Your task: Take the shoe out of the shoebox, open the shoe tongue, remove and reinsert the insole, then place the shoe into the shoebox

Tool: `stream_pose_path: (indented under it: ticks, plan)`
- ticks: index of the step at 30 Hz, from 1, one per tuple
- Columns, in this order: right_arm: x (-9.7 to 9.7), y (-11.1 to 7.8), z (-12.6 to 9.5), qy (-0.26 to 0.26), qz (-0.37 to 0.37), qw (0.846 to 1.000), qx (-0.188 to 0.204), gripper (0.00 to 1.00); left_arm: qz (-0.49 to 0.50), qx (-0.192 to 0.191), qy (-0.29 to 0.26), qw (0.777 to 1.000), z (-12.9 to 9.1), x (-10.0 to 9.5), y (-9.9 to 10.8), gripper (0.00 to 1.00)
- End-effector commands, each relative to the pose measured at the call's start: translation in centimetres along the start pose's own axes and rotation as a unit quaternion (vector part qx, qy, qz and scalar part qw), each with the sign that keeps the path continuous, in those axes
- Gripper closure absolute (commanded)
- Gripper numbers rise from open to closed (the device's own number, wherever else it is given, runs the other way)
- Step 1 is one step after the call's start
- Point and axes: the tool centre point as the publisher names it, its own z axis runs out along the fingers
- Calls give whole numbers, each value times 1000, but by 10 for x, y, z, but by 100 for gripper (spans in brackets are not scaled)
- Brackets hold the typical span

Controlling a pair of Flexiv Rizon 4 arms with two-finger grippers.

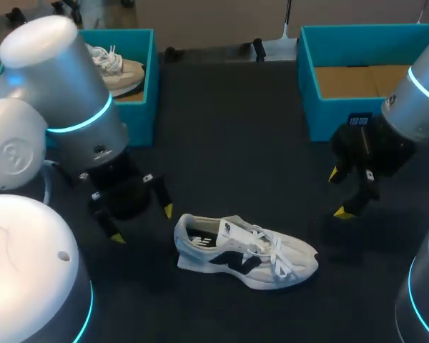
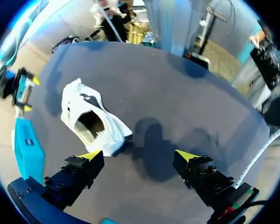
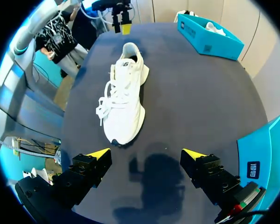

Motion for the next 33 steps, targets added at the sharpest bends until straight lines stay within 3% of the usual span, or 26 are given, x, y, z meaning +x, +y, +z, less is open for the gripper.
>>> stream_pose_path:
  ticks: [1,2,3,14,16,19,23,26,33]
  plan:
    - [1,0,0,-1,1,1000,2,0,-102,143,-116,978,-1,29,31,0]
    - [1,0,0,-1,1,1000,2,0,-139,175,-131,966,-2,34,36,0]
    - [1,0,0,-1,1,1000,2,0,-194,237,-156,939,-2,44,48,0]
    - [1,0,0,-1,1,1000,2,0,-194,237,-156,939,-2,44,48,0]
    - [1,0,0,-1,1,1000,2,0,-214,252,-178,927,5,45,51,0]
    - [1,0,0,-1,1,1000,2,0,-258,336,-211,881,22,55,60,0]
    - [1,0,0,-1,1,1000,2,0,-288,365,-243,852,40,67,55,0]
    - [1,0,0,-1,1,1000,2,0,-277,380,-265,842,38,71,48,0]
    - [1,0,0,-1,1,1000,2,0,-248,383,-260,851,34,72,46,0]
